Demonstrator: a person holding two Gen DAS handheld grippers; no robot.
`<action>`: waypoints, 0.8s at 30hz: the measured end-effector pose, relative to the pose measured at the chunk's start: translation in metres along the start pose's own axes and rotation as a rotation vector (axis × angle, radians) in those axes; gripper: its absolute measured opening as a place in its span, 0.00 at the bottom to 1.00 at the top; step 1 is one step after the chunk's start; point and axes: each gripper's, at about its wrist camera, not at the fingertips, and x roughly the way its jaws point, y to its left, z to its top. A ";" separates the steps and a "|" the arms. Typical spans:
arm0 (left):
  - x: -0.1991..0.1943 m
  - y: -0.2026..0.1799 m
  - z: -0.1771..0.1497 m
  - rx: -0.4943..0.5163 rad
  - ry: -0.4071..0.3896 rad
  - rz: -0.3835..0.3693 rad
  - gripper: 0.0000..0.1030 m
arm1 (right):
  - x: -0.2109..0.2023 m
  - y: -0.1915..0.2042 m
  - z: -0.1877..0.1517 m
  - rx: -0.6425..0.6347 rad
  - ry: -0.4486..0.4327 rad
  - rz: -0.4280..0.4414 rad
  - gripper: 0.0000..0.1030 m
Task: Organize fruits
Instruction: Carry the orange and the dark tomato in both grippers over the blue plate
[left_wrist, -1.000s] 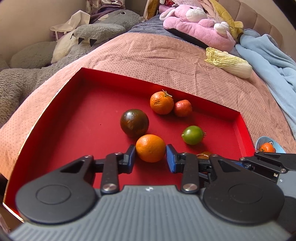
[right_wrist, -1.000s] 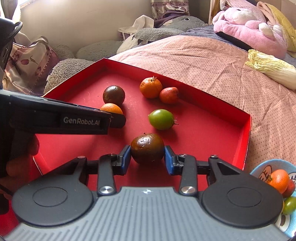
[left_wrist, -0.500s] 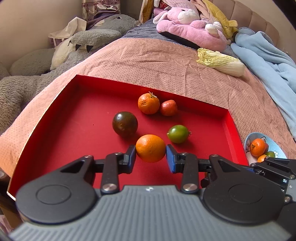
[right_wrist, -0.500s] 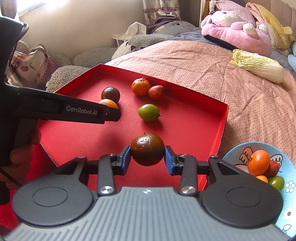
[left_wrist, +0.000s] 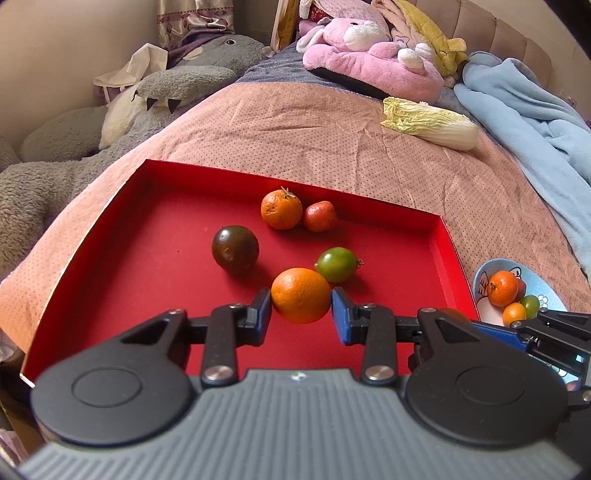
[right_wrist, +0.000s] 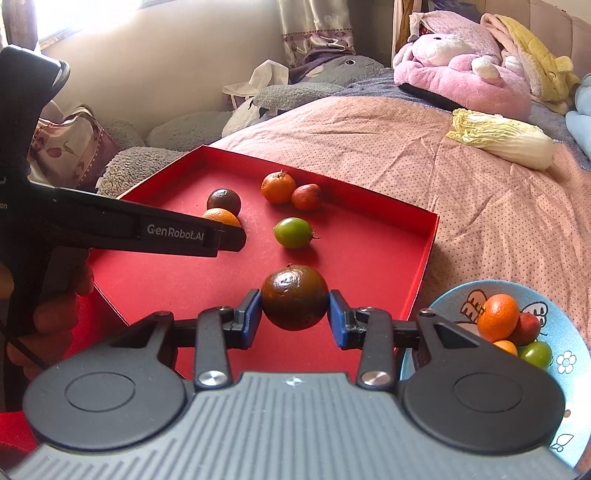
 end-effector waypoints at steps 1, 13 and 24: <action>0.000 0.000 0.000 -0.002 0.002 0.000 0.38 | -0.002 -0.001 -0.001 0.003 -0.003 -0.001 0.43; -0.007 -0.014 0.001 0.026 -0.013 -0.010 0.38 | -0.026 -0.016 -0.004 0.042 -0.049 -0.030 0.43; -0.009 -0.049 0.002 0.082 -0.019 -0.052 0.38 | -0.052 -0.049 -0.024 0.119 -0.073 -0.094 0.43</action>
